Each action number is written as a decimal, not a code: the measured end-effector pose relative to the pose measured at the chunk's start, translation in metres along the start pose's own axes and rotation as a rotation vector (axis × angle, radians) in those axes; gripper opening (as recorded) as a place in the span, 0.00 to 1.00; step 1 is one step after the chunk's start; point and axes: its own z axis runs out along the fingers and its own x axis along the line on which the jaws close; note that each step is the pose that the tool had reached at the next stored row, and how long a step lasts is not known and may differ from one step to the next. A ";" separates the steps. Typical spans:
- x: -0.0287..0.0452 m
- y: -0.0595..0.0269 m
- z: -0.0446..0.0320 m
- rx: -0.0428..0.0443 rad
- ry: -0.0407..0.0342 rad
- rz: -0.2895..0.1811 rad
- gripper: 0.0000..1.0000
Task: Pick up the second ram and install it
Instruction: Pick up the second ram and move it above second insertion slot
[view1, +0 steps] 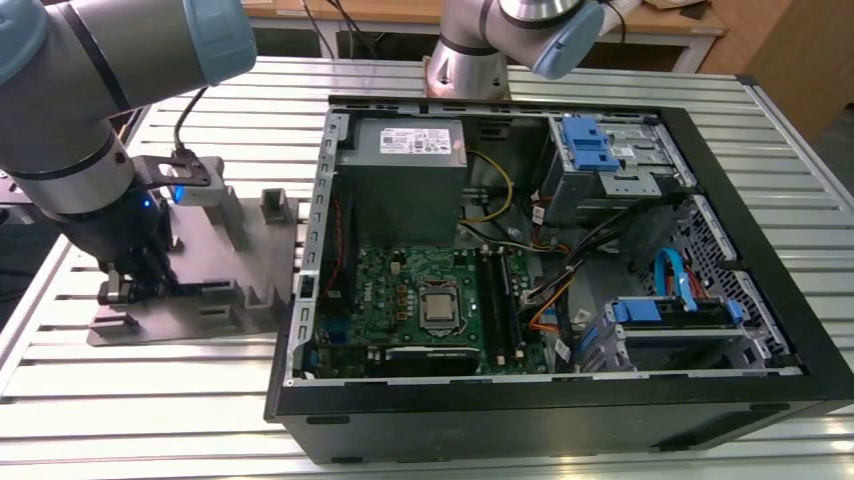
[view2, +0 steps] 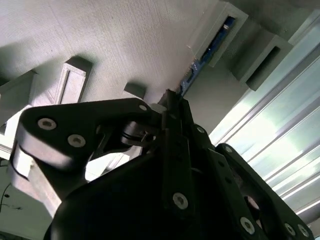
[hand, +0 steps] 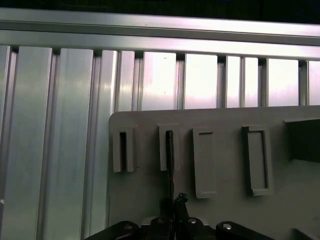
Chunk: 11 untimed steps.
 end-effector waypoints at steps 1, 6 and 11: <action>0.0000 0.0000 0.0000 0.0000 0.0000 0.000 0.16; 0.0000 0.0000 0.0002 0.0000 0.0000 0.000 0.14; 0.0000 0.0000 0.0003 0.0000 0.0000 0.000 0.14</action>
